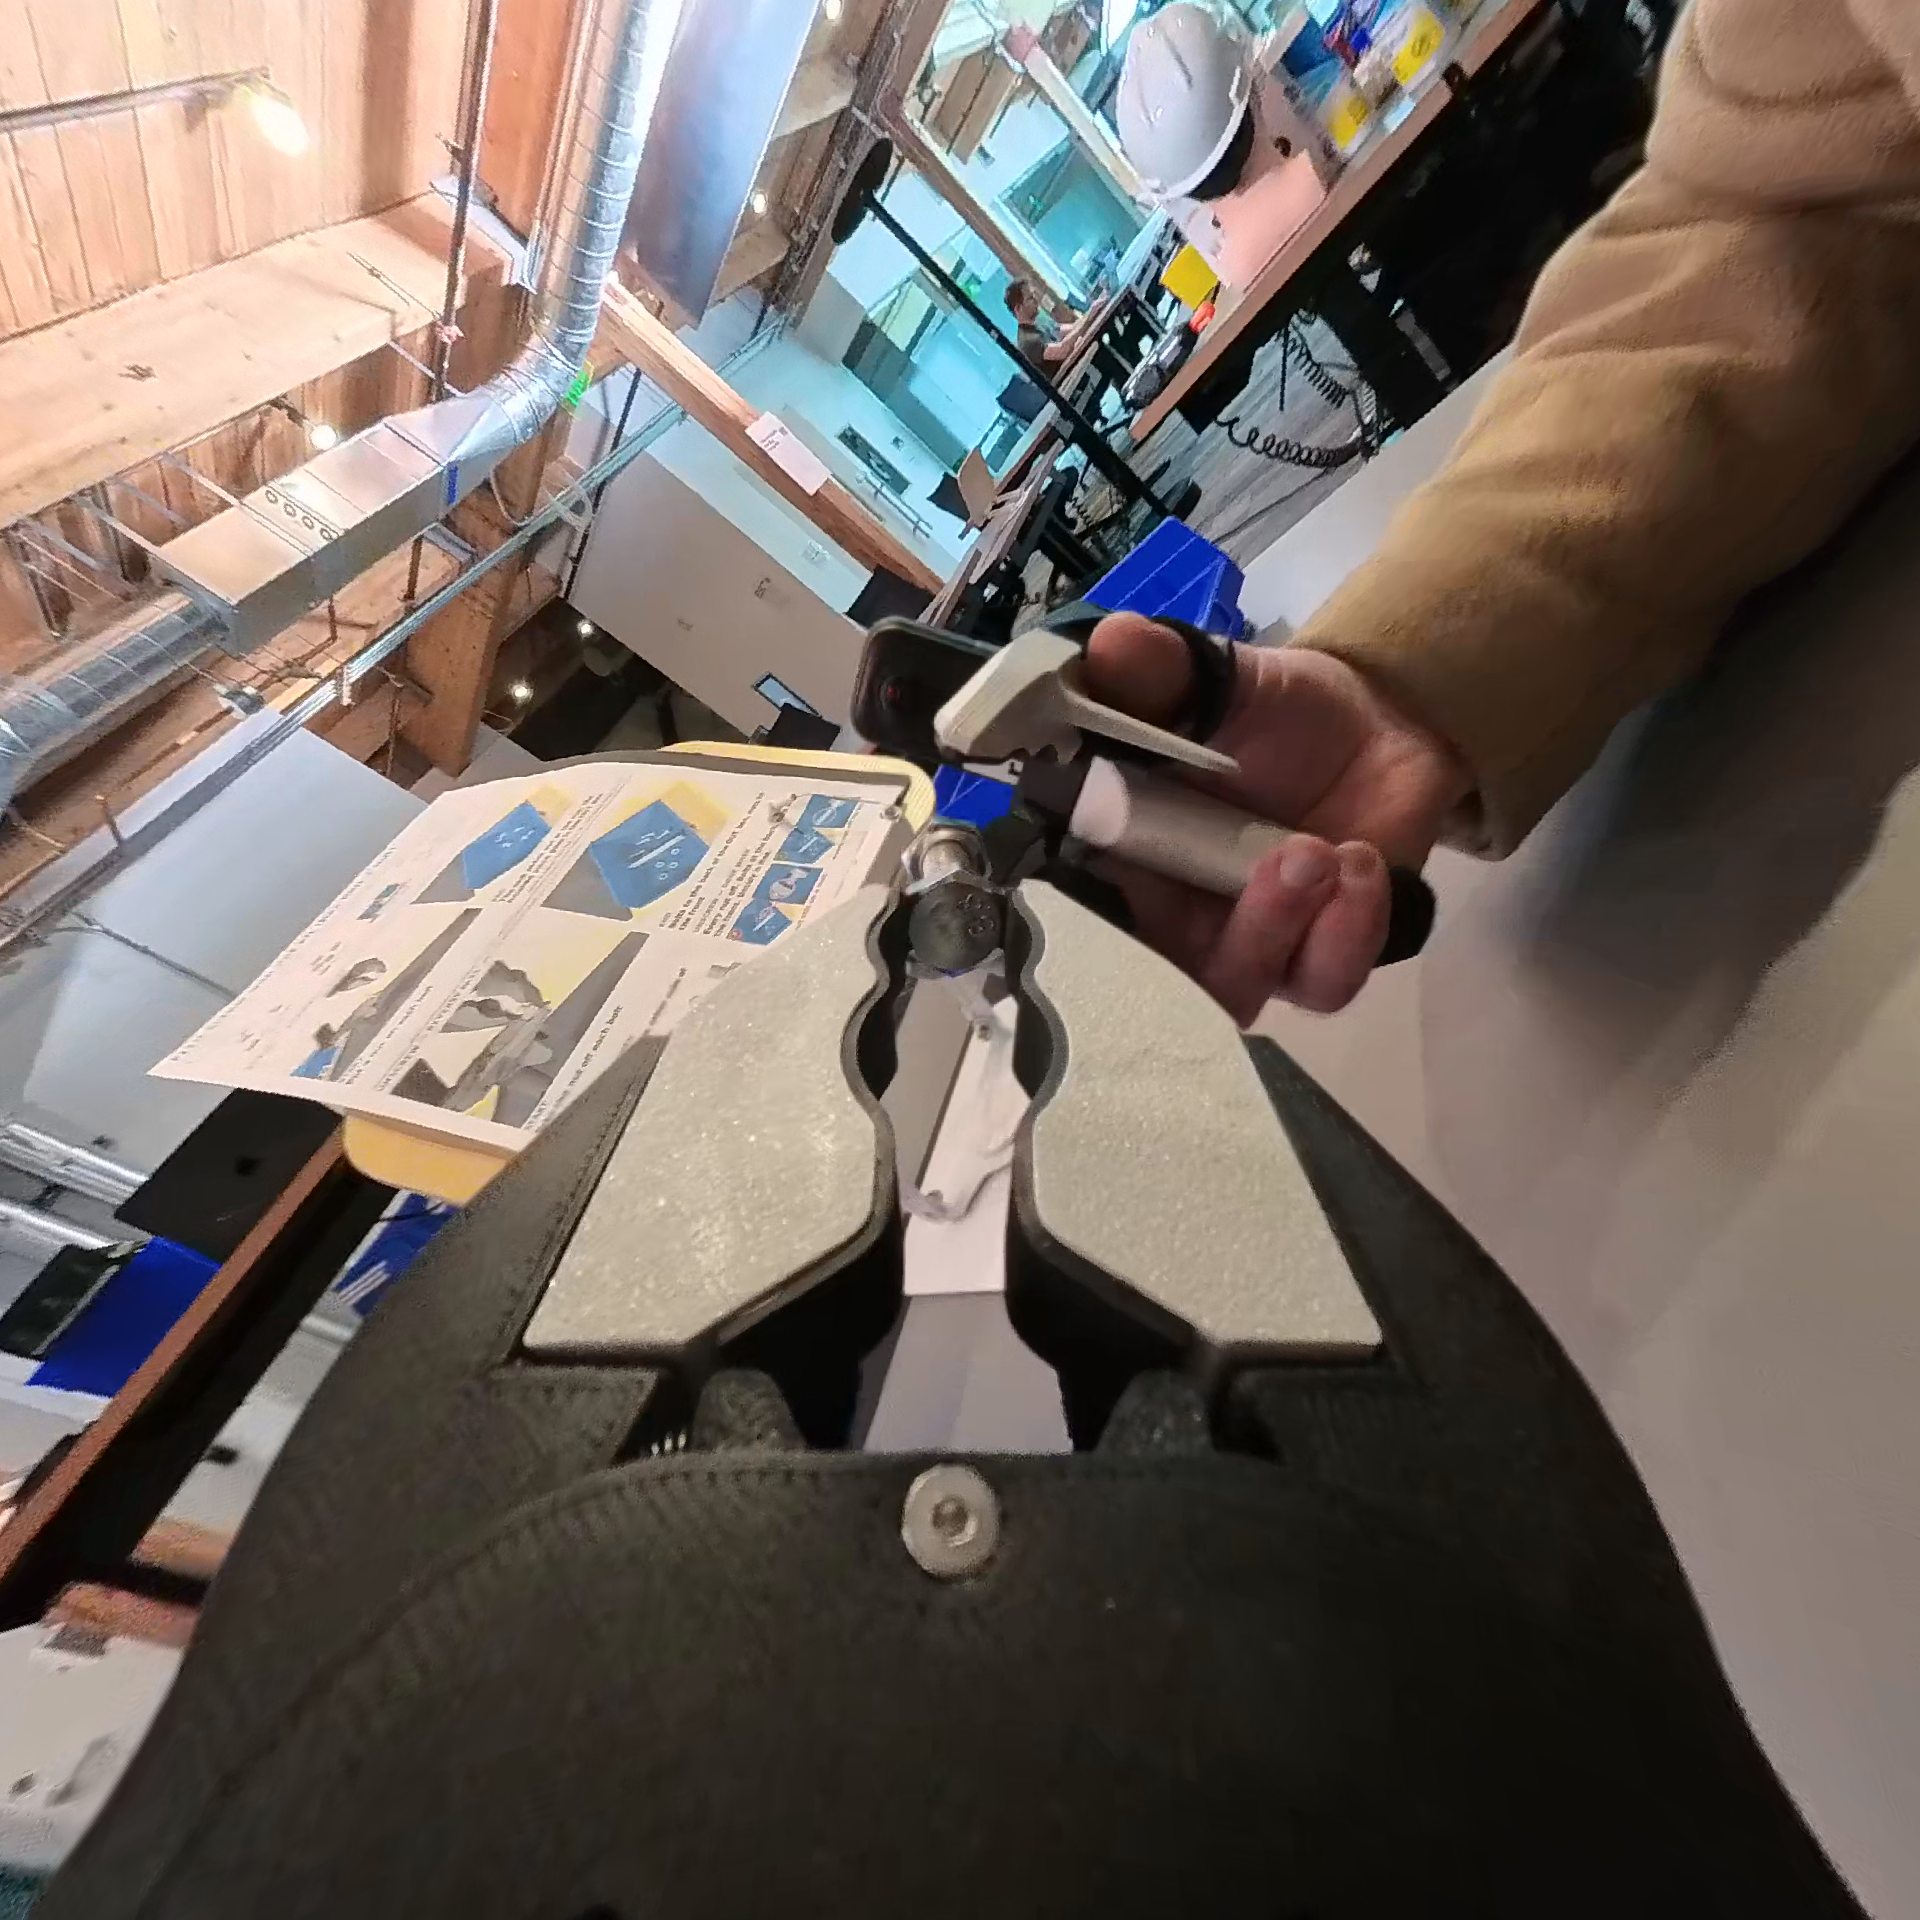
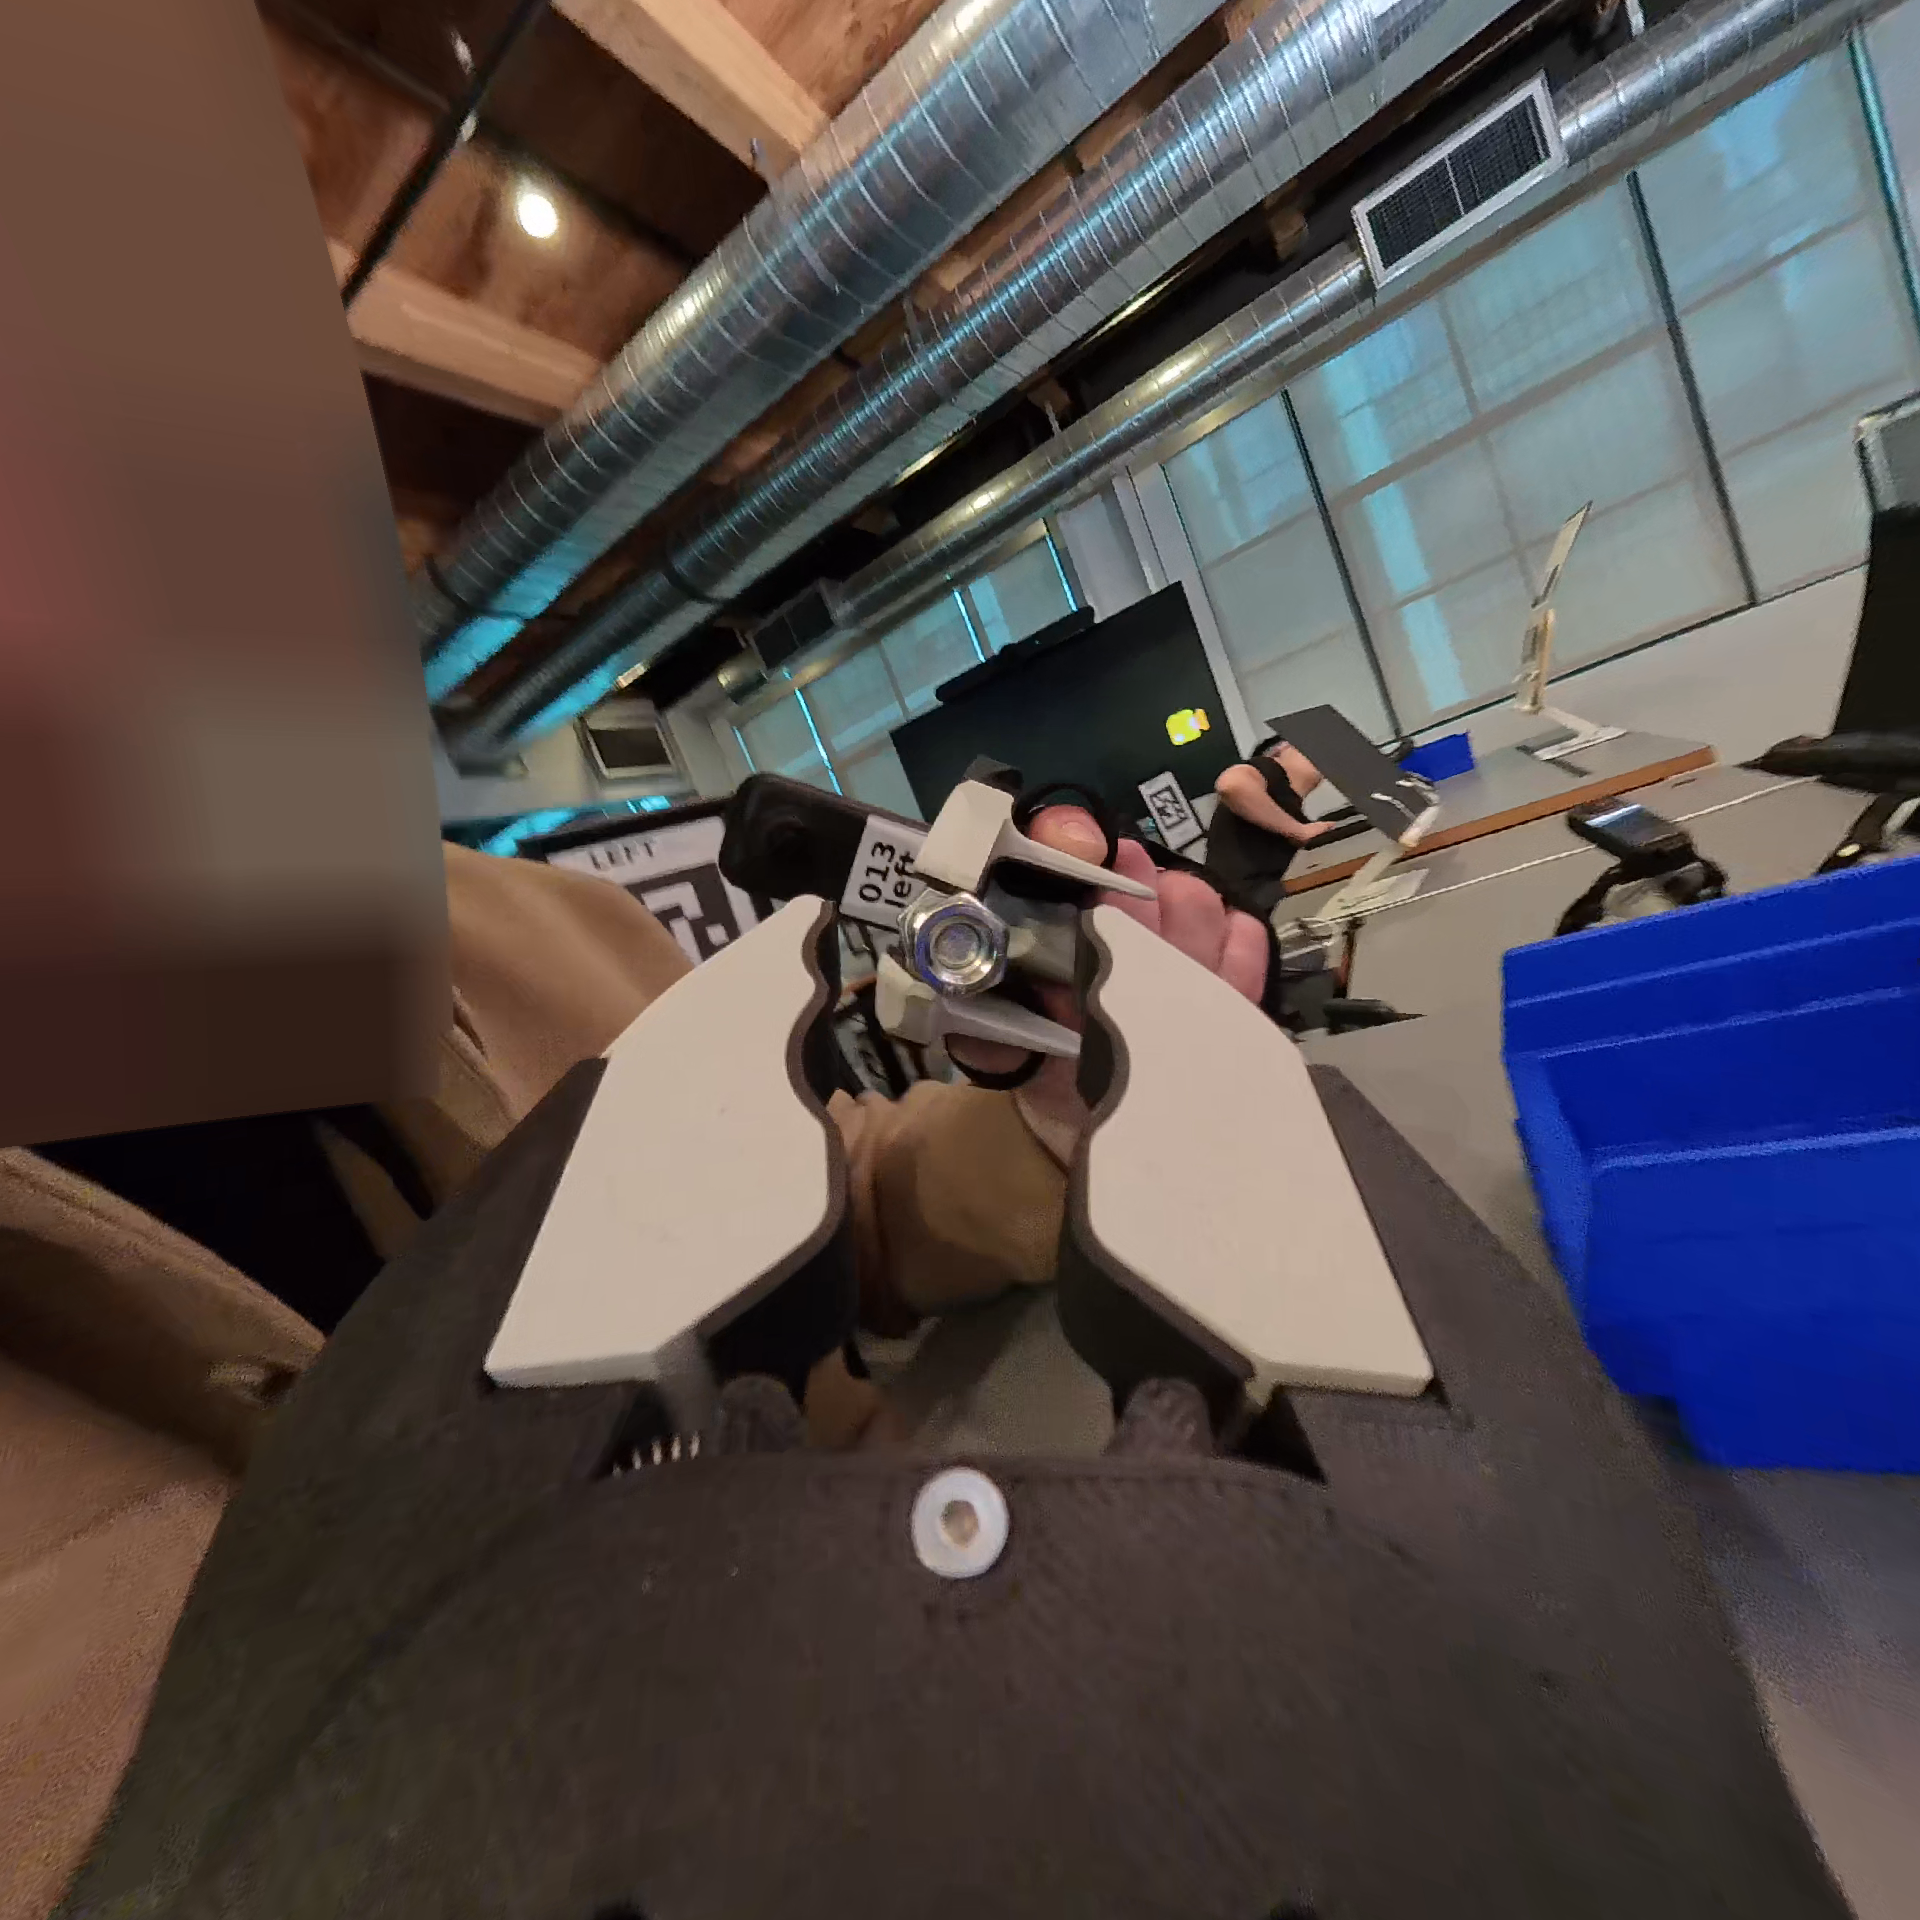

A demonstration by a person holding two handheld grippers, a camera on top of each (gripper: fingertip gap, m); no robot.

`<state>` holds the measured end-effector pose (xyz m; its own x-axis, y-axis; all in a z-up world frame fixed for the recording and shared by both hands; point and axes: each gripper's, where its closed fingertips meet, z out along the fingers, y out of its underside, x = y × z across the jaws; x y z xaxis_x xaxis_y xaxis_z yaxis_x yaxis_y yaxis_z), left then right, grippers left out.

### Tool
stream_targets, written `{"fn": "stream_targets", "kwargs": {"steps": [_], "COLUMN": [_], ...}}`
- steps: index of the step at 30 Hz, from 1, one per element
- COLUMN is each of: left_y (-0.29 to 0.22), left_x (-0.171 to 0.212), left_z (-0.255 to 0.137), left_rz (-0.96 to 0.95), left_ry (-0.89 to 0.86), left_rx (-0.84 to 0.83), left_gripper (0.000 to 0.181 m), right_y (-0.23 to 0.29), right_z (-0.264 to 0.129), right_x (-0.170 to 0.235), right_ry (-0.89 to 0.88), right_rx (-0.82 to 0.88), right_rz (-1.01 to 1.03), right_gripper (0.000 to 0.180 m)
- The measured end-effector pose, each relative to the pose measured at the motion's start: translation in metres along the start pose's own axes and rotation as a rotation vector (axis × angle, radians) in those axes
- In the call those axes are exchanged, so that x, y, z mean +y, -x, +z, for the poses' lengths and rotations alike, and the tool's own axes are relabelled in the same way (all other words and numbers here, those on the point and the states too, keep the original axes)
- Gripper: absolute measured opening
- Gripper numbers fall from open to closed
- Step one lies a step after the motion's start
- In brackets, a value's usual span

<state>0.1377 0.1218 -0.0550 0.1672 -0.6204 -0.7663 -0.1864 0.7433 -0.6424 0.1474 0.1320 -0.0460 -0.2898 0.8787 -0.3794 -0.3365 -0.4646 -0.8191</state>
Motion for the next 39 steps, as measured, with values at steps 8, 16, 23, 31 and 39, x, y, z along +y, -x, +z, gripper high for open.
{"fn": "stream_targets", "kwargs": {"steps": [8, 16, 23, 31, 39], "left_y": [-0.004, 0.004, 0.006, 0.001, 0.006], "left_x": [-0.005, -0.008, -0.008, -0.003, -0.002], "left_z": [0.002, -0.002, -0.005, 0.001, -0.003], "left_rz": [-0.070, -0.113, -0.153, -0.170, -0.186], "left_ry": [-0.046, -0.080, -0.104, -0.090, -0.092], "left_rx": [0.027, 0.008, 0.015, 0.031, 0.014], "left_gripper": [0.017, 0.017, 0.017, 0.017, 0.017], "right_y": [0.012, 0.017, 0.002, 0.012, 0.001], "right_z": [0.001, 0.003, -0.004, -0.002, -0.008], "right_x": [0.005, 0.019, 0.013, 0.009, 0.014], "right_ry": [0.120, 0.178, 0.173, 0.182, 0.228], "right_rx": [0.002, -0.036, 0.038, 0.023, 0.049], "right_rz": [-0.209, -0.233, -0.262, -0.310, -0.308], "right_gripper": [0.040, 0.025, 0.033, 0.034, 0.034]}}
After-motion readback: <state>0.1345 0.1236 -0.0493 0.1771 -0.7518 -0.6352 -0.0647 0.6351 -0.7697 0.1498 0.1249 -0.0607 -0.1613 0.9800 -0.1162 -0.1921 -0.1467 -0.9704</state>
